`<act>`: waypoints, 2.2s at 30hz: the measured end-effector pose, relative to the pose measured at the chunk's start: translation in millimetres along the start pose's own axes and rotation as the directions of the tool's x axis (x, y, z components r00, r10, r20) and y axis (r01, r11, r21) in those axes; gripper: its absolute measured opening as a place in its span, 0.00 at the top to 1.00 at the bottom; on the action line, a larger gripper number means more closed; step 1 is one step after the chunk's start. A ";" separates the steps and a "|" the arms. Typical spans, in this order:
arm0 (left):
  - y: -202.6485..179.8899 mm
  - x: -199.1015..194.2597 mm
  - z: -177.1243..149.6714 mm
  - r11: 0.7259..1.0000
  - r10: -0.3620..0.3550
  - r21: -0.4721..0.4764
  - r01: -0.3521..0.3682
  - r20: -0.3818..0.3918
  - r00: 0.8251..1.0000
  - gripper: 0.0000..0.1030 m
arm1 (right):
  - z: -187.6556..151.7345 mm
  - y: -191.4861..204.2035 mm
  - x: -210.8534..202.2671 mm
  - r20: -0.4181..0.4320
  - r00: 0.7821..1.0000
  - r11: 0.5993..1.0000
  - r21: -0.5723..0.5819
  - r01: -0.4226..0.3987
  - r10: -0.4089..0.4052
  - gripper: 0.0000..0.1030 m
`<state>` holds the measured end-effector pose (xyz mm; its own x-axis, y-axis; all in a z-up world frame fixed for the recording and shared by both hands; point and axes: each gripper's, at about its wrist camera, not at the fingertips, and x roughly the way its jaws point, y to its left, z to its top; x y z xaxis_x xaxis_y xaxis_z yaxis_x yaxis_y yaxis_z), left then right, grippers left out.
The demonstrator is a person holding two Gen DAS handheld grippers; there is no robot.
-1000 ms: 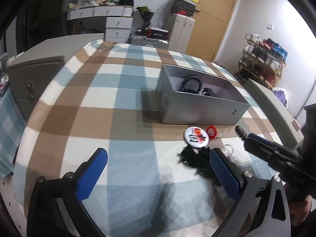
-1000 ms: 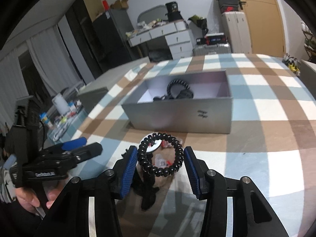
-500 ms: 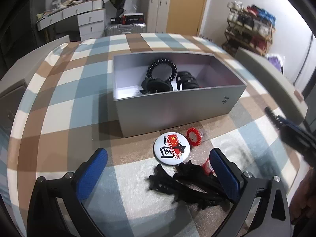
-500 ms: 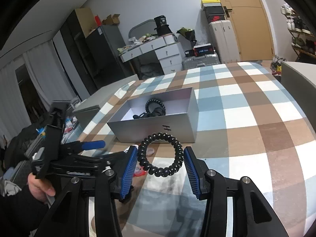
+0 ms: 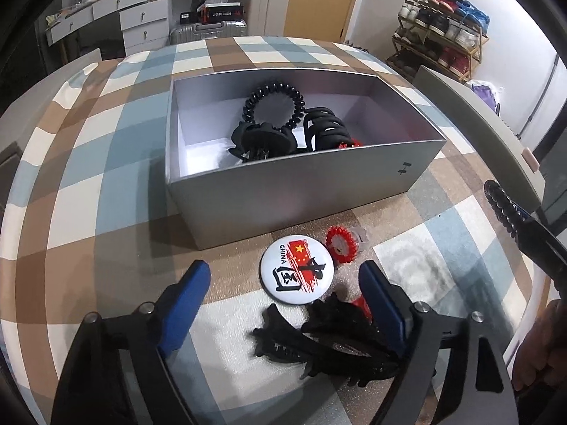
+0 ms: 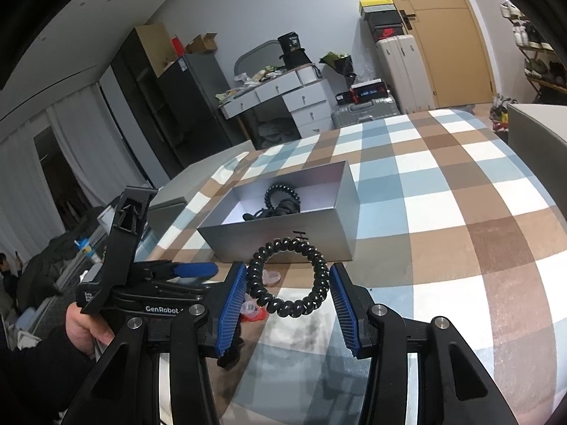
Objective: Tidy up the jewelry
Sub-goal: 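Close the left gripper on the white 'China' badge while the right holds the coil bracelet, then carry the coil bracelet and badge into the silver box and open both grippers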
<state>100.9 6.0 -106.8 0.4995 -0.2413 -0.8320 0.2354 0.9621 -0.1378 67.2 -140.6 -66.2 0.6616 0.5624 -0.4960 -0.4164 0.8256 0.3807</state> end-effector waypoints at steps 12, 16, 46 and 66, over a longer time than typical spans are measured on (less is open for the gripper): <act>-10.9 5.2 5.5 0.991 0.103 0.088 -0.099 -0.037 0.994 0.57 | 1.8 -4.8 -4.1 0.009 1.000 1.000 0.018 -0.005 0.004 0.54; -14.9 4.9 5.7 0.990 0.103 0.102 -0.098 -0.043 0.994 0.64 | 1.3 -5.0 -4.0 0.009 1.000 1.000 0.024 -0.006 0.006 0.53; 10.8 -53.6 -2.5 0.999 0.044 -0.031 -0.040 0.139 0.989 0.64 | 16.0 19.4 -0.7 0.015 0.999 0.999 0.008 -0.047 0.047 0.54; 21.1 -79.4 36.3 0.998 -0.007 -0.058 0.027 0.309 0.951 0.64 | 69.4 30.4 38.4 0.003 0.991 0.991 -0.018 -0.132 0.132 0.54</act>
<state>96.5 40.8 -24.1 0.7310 -0.2758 -0.6242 0.1998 0.9611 -0.1907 123.2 -97.0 -19.5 0.6024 0.6665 -0.4392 -0.5113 0.7447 0.4289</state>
